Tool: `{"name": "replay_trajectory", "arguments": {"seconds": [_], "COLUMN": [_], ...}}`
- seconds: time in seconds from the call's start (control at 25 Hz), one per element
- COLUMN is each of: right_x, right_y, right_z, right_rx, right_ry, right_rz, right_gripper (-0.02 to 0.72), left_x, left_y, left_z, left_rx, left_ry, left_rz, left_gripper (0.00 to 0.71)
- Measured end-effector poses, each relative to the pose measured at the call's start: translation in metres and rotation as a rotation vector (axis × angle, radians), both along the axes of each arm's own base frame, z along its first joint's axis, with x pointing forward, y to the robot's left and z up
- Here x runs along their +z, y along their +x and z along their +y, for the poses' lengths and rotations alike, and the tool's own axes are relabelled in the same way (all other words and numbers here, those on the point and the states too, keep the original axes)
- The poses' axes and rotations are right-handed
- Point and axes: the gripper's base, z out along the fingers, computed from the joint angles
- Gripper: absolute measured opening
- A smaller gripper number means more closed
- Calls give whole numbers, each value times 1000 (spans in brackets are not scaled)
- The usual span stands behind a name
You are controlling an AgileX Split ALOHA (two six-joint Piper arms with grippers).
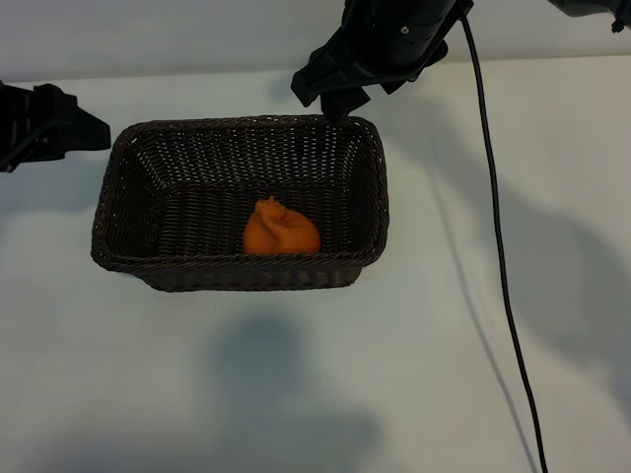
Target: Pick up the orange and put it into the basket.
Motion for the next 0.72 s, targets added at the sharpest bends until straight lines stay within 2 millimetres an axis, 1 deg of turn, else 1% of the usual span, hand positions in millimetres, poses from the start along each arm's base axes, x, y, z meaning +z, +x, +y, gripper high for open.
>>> {"name": "replay_trajectory", "arguments": {"seconds": [0.72], "right_x": [0], "right_y": [0], "right_z": [0], "right_rx": [-20], "right_ry": [9], "right_rz": [6], "right_gripper": [595], "left_x": [0], "left_y": [2], "left_z": [1], "left_rx": [9], "left_ry": [8], "left_rz": [-13], "left_gripper": [590]}}
